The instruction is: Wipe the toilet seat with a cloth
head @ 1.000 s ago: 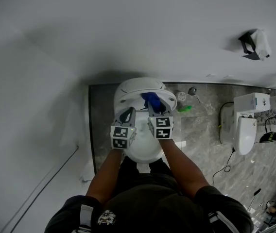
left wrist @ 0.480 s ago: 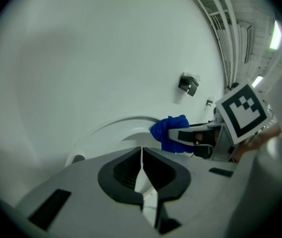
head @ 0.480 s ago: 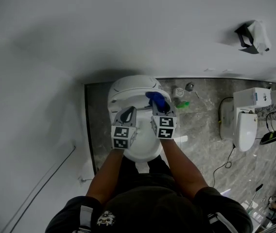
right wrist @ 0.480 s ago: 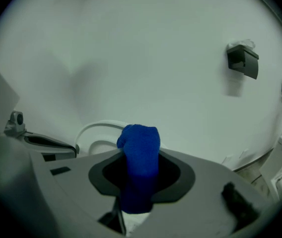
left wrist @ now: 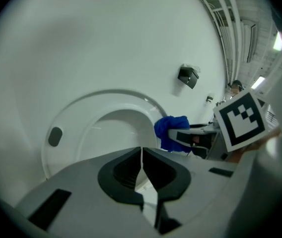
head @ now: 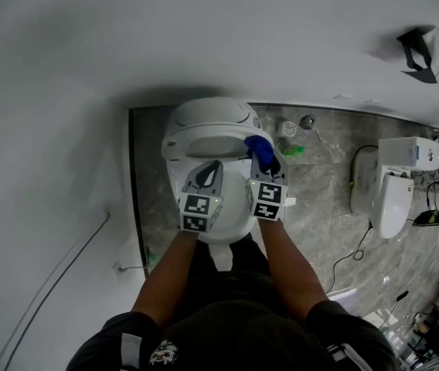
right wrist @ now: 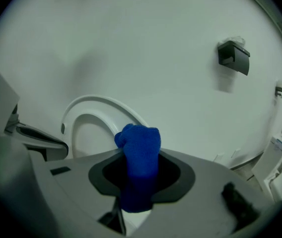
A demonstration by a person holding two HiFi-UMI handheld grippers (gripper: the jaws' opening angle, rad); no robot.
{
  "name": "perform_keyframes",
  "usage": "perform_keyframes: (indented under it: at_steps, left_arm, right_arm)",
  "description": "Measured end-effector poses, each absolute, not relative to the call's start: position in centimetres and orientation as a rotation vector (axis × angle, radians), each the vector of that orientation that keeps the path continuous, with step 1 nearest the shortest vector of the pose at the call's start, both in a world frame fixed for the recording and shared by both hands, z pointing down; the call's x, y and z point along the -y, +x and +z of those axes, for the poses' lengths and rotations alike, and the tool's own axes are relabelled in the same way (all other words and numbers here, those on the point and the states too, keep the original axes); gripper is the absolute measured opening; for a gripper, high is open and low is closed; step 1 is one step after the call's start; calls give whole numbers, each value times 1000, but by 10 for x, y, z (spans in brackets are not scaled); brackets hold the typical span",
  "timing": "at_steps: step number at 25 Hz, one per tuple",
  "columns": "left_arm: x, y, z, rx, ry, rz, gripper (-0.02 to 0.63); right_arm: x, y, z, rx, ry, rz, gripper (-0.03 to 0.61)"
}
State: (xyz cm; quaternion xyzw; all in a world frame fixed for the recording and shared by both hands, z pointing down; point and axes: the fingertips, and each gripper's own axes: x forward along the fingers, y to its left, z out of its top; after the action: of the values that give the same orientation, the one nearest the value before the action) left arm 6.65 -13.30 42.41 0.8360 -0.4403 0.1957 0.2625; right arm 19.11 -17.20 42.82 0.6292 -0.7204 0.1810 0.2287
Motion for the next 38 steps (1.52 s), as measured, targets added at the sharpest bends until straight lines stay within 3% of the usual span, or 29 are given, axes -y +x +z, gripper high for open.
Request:
perform_keyframes:
  at_steps: [5,20,29,38]
  left_arm:
    - [128,70,457,1184,2208,538,20]
    - [109,68,564,1120,2131,655,20]
    - [75,48,620,1096,2047,684,20]
    - [70,-22,638,1184,2012,715,20]
  right_arm:
    - [163,189,452,1968,1645,411,106]
    - [114,214,611,1763,1457,554,106]
    - [105,193,676,1724,1323,513,106]
    - [100,126,713,1779,1149,448,106]
